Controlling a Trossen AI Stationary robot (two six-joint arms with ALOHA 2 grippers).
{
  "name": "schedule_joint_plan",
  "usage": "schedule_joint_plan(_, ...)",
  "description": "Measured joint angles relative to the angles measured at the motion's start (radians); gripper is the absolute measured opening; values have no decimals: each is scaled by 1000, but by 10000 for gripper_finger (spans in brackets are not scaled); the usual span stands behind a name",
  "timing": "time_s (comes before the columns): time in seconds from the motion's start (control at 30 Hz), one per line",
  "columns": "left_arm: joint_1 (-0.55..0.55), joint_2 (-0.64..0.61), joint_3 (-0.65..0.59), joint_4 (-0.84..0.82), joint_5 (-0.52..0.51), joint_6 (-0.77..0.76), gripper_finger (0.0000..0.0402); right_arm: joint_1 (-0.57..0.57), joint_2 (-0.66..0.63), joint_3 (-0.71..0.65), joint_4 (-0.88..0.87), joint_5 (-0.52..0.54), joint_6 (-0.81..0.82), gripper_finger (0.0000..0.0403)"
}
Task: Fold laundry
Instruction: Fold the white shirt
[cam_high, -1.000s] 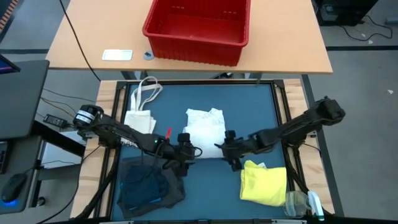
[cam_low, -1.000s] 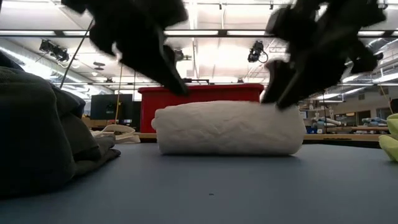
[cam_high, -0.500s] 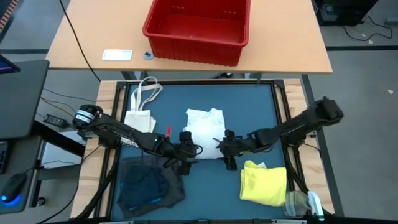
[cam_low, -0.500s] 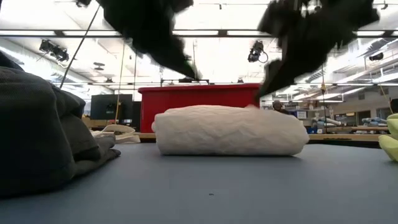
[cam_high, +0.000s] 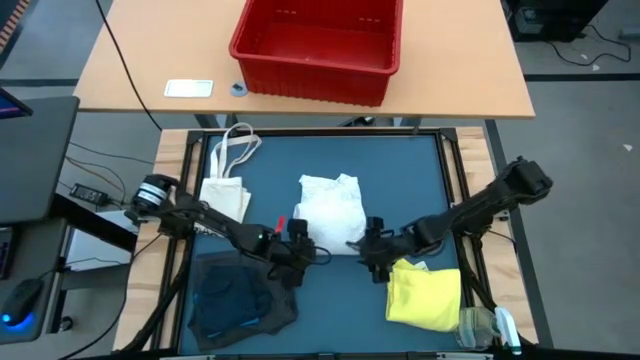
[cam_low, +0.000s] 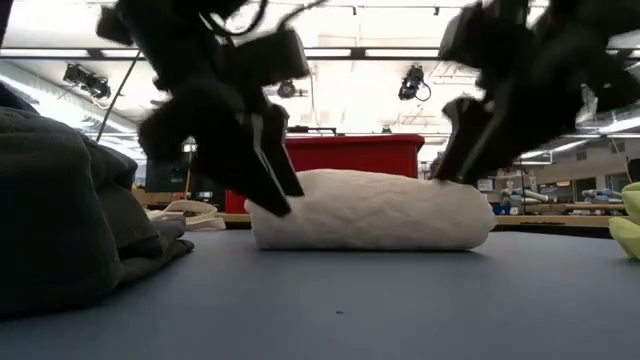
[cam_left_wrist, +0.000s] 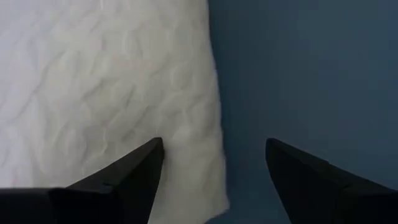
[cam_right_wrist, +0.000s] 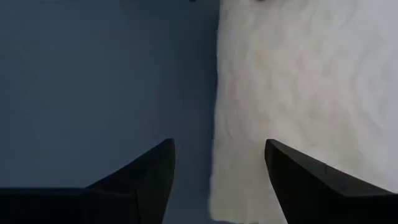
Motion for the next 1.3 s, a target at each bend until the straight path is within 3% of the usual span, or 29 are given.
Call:
schedule_joint_plan(0.2,29,116,1,87,-17,11,278,-41,195,-31,88,72,2,247)
schedule_joint_plan(0.3,35,146,3,123,-26,-13,236,-64,242,-26,92,42,107,210)
schedule_joint_plan(0.4,35,127,27,58,-6,-73,154,-76,208,-24,72,-84,190,120)
schedule_joint_plan(0.47,33,86,66,-51,88,-99,86,-76,137,-26,58,-243,226,47)
schedule_joint_plan(0.53,30,31,125,-134,214,-105,29,-74,42,-28,50,-417,274,25)
schedule_joint_plan(0.57,32,-6,157,-170,272,-108,19,-84,-15,-22,48,-490,318,27)
schedule_joint_plan(0.7,68,-86,272,-294,371,-87,21,-173,-178,-20,-11,-604,425,32)
schedule_joint_plan(0.8,156,-86,344,-372,408,-77,13,-286,-244,-20,-102,-683,464,28)
schedule_joint_plan(0.9,261,-75,338,-374,467,-69,11,-407,-256,-35,-143,-734,448,28)
schedule_joint_plan(1.13,517,22,191,-310,643,-75,11,-681,-60,-68,-24,-825,334,28)
schedule_joint_plan(1.3,600,79,64,-140,729,-129,11,-743,169,-66,134,-827,300,28)
